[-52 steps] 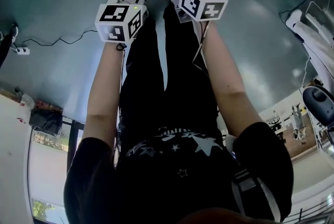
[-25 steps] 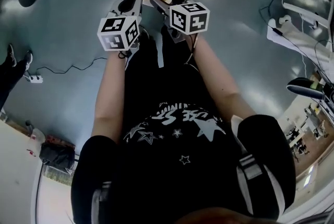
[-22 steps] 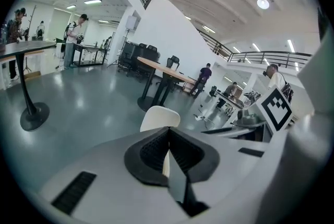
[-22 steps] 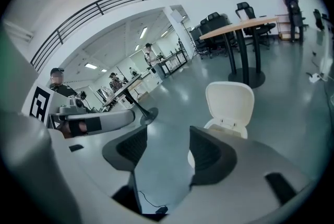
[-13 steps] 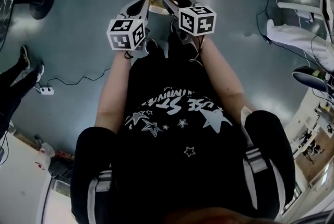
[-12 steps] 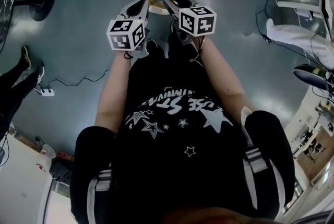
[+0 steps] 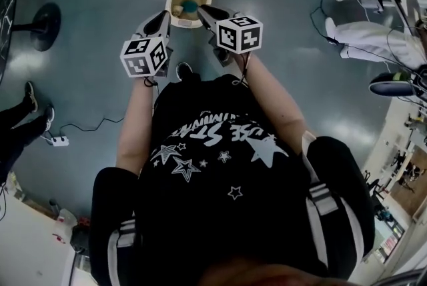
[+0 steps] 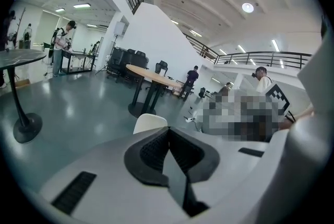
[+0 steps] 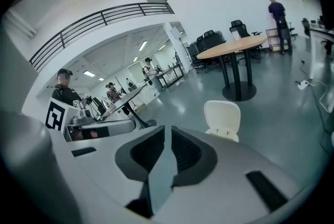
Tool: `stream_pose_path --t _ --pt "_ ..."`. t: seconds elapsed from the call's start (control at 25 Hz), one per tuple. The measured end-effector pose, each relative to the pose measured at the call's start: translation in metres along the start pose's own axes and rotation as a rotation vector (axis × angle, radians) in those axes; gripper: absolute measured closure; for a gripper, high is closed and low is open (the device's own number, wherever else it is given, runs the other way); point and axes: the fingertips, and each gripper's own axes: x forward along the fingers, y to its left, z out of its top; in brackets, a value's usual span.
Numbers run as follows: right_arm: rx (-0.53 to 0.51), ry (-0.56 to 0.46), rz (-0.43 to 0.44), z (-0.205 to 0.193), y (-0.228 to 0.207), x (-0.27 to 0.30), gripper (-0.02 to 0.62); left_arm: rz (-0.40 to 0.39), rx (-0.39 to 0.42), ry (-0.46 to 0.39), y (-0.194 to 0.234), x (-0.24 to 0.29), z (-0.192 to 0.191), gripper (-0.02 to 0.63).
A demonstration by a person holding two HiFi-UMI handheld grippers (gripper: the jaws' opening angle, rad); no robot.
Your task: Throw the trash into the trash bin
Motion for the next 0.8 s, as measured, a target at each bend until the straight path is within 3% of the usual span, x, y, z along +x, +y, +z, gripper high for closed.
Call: stream_pose_path --t 0.28,0.8 --pt "-0.033 -0.016 0.031 0.005 -0.002 -0.033 0.546 0.030 0.004 -0.015 -0.025 -0.012 0.000 0.595" --pt "-0.039 -0.021 0.082 -0.029 -0.023 -0.119 0.546 0.065 0.014 -0.047 -0.111 -0.034 -0.030 0.595"
